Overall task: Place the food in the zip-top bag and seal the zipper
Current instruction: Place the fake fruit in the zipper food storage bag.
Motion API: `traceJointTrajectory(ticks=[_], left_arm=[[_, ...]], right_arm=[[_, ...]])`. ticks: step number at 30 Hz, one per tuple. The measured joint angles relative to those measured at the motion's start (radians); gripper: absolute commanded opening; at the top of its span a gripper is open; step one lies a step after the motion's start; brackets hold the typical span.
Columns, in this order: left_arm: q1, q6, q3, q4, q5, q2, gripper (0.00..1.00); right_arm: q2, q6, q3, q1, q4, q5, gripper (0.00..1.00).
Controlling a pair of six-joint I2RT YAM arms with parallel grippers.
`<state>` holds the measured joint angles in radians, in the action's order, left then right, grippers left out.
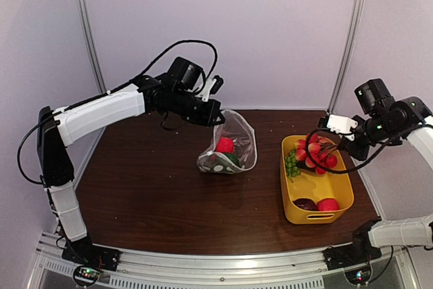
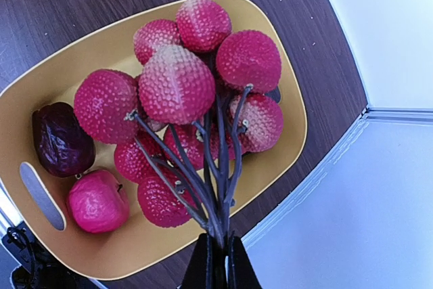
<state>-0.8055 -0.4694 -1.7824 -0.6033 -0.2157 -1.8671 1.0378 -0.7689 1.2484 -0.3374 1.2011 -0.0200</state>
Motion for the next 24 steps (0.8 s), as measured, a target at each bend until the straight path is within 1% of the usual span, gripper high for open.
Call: traceJointTrajectory(ticks=[6, 10, 15, 21, 24], left_arm=[[0.000, 0.000, -0.010, -0.002, 0.000, -0.011, 0.00], [0.000, 0.000, -0.019, -0.003, 0.000, -0.021, 0.00], [0.000, -0.001, -0.041, -0.002, 0.000, -0.042, 0.00], [0.000, -0.001, -0.057, -0.003, -0.001, -0.055, 0.00], [0.000, -0.001, -0.065, -0.003, -0.002, -0.058, 0.00]], right_arm=[[0.000, -0.021, 0.074, 0.011, 0.048, -0.044, 0.00], [0.000, -0.017, 0.175, 0.013, 0.059, -0.140, 0.00], [0.022, 0.015, 0.254, 0.013, 0.034, -0.331, 0.00], [0.114, 0.068, 0.349, 0.013, -0.007, -0.576, 0.00], [0.147, 0.104, 0.371, 0.004, -0.046, -0.663, 0.00]])
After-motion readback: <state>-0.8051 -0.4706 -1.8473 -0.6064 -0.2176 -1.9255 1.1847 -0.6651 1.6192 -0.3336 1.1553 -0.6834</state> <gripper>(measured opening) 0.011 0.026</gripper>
